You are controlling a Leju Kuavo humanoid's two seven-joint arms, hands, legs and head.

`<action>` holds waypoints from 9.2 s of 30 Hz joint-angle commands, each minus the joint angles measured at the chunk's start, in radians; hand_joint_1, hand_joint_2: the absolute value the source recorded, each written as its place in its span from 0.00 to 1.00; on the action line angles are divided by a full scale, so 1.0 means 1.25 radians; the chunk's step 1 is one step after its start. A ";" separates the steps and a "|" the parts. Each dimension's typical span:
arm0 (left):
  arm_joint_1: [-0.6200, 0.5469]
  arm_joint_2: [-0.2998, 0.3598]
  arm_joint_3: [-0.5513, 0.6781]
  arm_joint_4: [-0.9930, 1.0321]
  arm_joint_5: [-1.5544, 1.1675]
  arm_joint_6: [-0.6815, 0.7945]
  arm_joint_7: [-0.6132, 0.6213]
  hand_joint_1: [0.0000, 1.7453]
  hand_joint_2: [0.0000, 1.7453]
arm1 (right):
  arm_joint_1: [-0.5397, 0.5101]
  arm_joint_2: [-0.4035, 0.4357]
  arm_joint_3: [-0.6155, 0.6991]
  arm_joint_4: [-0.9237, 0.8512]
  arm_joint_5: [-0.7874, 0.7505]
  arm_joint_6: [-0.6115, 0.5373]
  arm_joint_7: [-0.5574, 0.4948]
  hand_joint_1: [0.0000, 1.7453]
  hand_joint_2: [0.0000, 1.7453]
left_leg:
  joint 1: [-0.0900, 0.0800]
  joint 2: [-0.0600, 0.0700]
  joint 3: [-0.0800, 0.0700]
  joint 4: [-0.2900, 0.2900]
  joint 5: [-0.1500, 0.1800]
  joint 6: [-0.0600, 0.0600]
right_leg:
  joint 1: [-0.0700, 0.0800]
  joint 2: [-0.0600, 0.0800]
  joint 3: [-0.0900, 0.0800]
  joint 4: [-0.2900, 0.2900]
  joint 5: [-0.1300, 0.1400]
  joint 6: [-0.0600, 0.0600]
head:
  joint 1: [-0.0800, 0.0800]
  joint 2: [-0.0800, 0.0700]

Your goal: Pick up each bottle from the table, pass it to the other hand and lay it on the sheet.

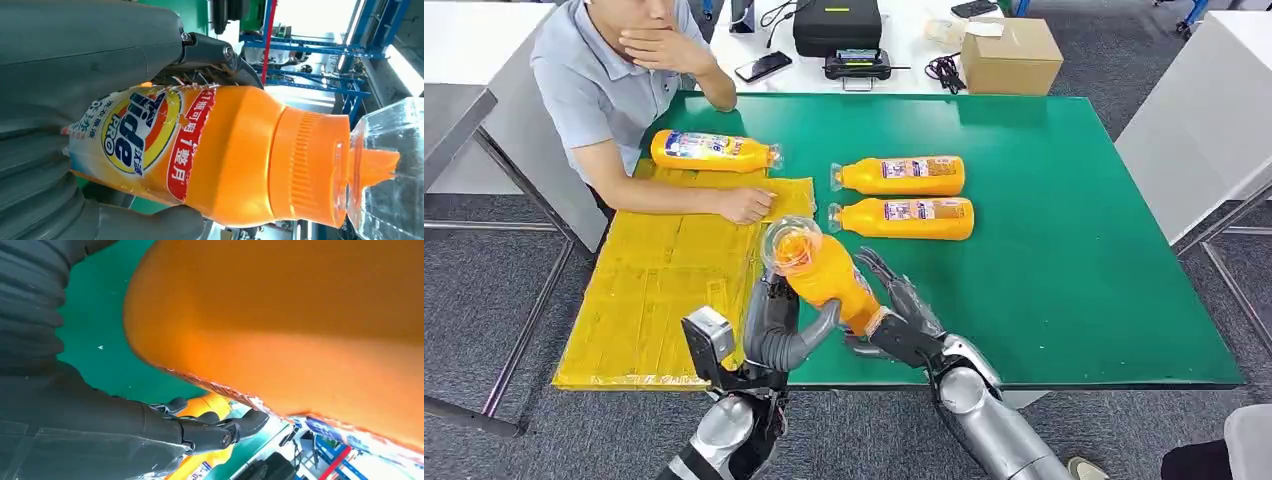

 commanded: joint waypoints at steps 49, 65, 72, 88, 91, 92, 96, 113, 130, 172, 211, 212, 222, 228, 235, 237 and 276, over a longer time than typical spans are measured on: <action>-0.152 0.001 0.447 0.267 -1.261 0.271 0.286 1.00 1.00 | -0.003 0.035 -0.127 -0.033 0.053 0.022 -0.043 0.00 1.00 | 0.001 0.003 0.003 0.000 -0.001 -0.002 | 0.001 0.003 0.002 0.000 0.000 -0.002 | 0.000 0.000; -0.168 0.003 0.481 0.366 -1.271 0.271 0.215 1.00 1.00 | 0.005 0.023 -0.121 -0.041 0.034 0.030 -0.050 0.00 1.00 | 0.001 0.001 0.002 0.000 -0.001 -0.002 | 0.001 0.001 0.002 0.000 -0.001 -0.002 | 0.000 0.000; -0.209 0.020 0.424 0.501 -1.284 0.271 0.253 1.00 1.00 | 0.003 0.023 -0.120 -0.025 0.036 0.041 -0.055 0.00 1.00 | 0.001 0.000 0.002 -0.001 0.000 -0.002 | 0.001 0.000 0.002 0.000 0.000 -0.002 | 0.000 0.000; -0.269 0.062 0.374 0.653 -1.324 0.271 0.382 0.87 1.00 | -0.022 0.023 -0.109 -0.009 0.032 0.045 -0.054 0.00 1.00 | 0.001 0.002 0.003 0.000 -0.001 -0.002 | 0.001 0.001 0.002 0.000 -0.001 -0.002 | 0.000 0.000; -0.269 0.062 0.374 0.653 -1.324 0.271 0.382 0.87 1.00 | -0.022 0.023 -0.109 -0.009 0.032 0.045 -0.054 0.00 1.00 | 0.001 0.002 0.004 0.000 -0.001 -0.002 | 0.001 0.002 0.003 0.000 -0.001 -0.002 | 0.000 0.000; -0.269 0.062 0.374 0.653 -1.324 0.271 0.382 0.86 1.00 | -0.022 0.023 -0.109 -0.009 0.032 0.045 -0.054 0.00 1.00 | 0.001 0.002 0.002 0.000 -0.001 -0.002 | 0.001 0.001 0.002 0.000 0.000 -0.002 | 0.000 0.000; -0.281 0.057 0.372 0.694 -1.307 0.246 0.365 0.66 1.00 | -0.025 0.024 -0.106 -0.004 0.033 0.046 -0.053 0.00 1.00 | 0.001 0.002 0.002 0.000 0.000 -0.002 | 0.001 0.001 0.002 0.000 0.000 -0.001 | 0.000 0.000; -0.290 0.055 0.386 0.714 -1.264 0.201 0.367 0.07 1.00 | -0.027 0.024 -0.111 -0.009 0.032 0.045 -0.054 0.00 1.00 | 0.001 0.002 0.003 0.000 -0.001 -0.002 | 0.001 0.002 0.003 0.000 0.000 -0.002 | 0.000 0.000; -0.290 0.055 0.386 0.714 -1.264 0.201 0.367 0.07 1.00 | -0.027 0.024 -0.111 -0.009 0.032 0.045 -0.054 0.00 1.00 | 0.001 0.003 0.004 0.000 -0.001 -0.002 | 0.001 0.002 0.004 0.000 -0.001 -0.002 | 0.000 0.000; -0.290 0.055 0.386 0.714 -1.264 0.201 0.367 0.07 1.00 | -0.027 0.024 -0.111 -0.009 0.032 0.045 -0.054 0.00 1.00 | 0.001 0.002 0.004 0.000 -0.001 -0.002 | 0.001 0.002 0.003 0.000 -0.001 -0.002 | 0.000 0.000; -0.059 -0.090 0.596 -0.215 -0.946 0.271 -0.144 0.00 1.00 | -0.040 0.027 -0.062 0.053 0.012 0.019 -0.086 0.00 1.00 | 0.002 0.002 0.003 0.001 -0.001 -0.002 | 0.002 0.001 0.003 0.000 -0.001 -0.003 | 0.000 0.000; -0.059 -0.090 0.596 -0.215 -0.946 0.271 -0.144 0.00 1.00 | -0.040 0.027 -0.062 0.053 0.012 0.019 -0.086 0.00 1.00 | 0.002 0.002 0.001 0.000 0.000 -0.001 | 0.001 0.001 0.002 0.000 -0.001 -0.002 | 0.000 0.000; 0.016 -0.090 0.189 0.071 -0.330 0.107 -0.009 0.00 1.00 | 0.127 -0.054 -0.146 -0.089 0.266 -0.339 0.009 0.00 1.00 | 0.001 -0.007 0.002 -0.002 0.002 -0.001 | 0.001 -0.008 0.005 -0.002 -0.002 -0.001 | 0.000 0.000; -0.019 -0.023 0.065 0.093 -0.228 0.189 -0.005 0.00 1.00 | 0.144 -0.051 -0.183 -0.095 0.327 -0.341 -0.003 0.00 1.00 | 0.000 -0.010 0.002 -0.001 -0.001 0.001 | 0.000 -0.009 0.006 -0.003 -0.005 0.004 | 0.000 0.000; 0.020 -0.019 0.047 0.040 -0.293 0.182 0.022 0.00 1.00 | 0.123 -0.103 -0.151 -0.025 0.488 -0.353 0.096 0.00 1.00 | 0.000 -0.005 0.005 -0.001 -0.002 0.000 | 0.000 -0.005 0.007 -0.003 -0.003 0.001 | -0.001 0.000; 0.020 -0.019 0.047 0.040 -0.293 0.182 0.022 0.00 1.00 | 0.123 -0.103 -0.151 -0.025 0.488 -0.353 0.096 0.00 1.00 | -0.001 -0.003 0.002 -0.001 -0.001 0.001 | 0.000 -0.004 0.004 -0.003 -0.002 0.002 | 0.000 0.000; -0.015 -0.004 -0.019 0.063 -0.329 0.176 0.024 0.00 1.00 | 0.022 -0.117 -0.149 0.128 0.546 -0.302 0.143 0.00 1.00 | -0.001 -0.002 0.001 0.000 -0.001 0.001 | 0.000 -0.002 0.003 -0.002 -0.001 0.002 | 0.000 0.000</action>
